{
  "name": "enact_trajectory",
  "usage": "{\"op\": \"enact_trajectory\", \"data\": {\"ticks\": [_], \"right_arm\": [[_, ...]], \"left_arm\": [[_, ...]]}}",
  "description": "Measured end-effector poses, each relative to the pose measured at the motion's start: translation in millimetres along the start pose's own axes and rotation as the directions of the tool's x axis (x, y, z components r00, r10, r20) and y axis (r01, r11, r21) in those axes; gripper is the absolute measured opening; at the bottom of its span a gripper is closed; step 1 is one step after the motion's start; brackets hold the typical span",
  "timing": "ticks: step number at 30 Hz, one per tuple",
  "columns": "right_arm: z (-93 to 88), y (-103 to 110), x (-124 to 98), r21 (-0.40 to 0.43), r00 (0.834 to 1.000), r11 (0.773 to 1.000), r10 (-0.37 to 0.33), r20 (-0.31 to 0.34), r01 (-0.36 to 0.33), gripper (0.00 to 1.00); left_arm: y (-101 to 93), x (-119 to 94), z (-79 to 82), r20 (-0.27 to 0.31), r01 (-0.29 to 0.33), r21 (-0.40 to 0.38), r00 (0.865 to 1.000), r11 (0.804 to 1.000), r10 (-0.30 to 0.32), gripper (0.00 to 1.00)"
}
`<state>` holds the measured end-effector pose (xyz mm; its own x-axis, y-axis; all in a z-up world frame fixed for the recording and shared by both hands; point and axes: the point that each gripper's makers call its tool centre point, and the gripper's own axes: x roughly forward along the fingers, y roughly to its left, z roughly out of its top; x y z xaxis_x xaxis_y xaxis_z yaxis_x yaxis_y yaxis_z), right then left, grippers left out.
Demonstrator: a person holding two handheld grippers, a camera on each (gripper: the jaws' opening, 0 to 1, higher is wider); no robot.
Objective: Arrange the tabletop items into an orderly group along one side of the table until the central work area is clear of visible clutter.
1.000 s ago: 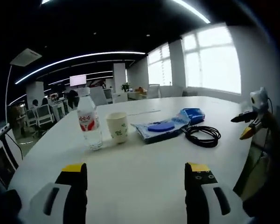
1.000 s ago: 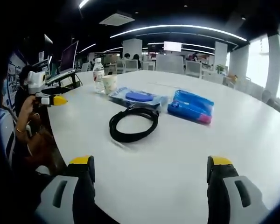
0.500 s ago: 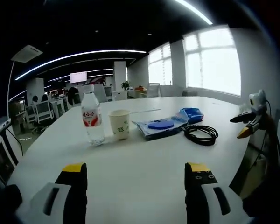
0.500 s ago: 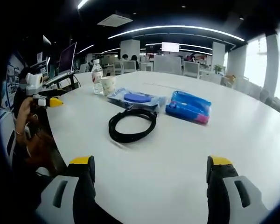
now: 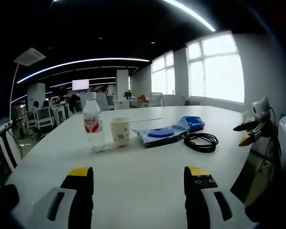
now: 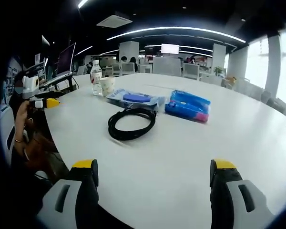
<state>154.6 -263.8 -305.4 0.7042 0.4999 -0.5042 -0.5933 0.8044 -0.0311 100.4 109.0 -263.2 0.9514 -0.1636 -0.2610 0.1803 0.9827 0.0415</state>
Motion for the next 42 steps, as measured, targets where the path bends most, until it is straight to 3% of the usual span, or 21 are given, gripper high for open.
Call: {"op": "enact_trajectory", "data": {"ticks": [12, 42], "right_arm": [[-2.2, 0, -4, -0.021, 1.0, 1.0, -0.011, 0.005, 0.011, 0.94], [-1.4, -5, 4, -0.03, 0.999, 0.999, -0.037, 0.002, 0.038, 0.95]], "left_arm": [[2.9, 5, -5.1, -0.05, -0.009, 0.007, 0.999, 1.0, 0.01, 0.82], [2.4, 5, -10.1, -0.071, -0.033, 0.017, 0.997, 0.999, 0.035, 0.85]]}}
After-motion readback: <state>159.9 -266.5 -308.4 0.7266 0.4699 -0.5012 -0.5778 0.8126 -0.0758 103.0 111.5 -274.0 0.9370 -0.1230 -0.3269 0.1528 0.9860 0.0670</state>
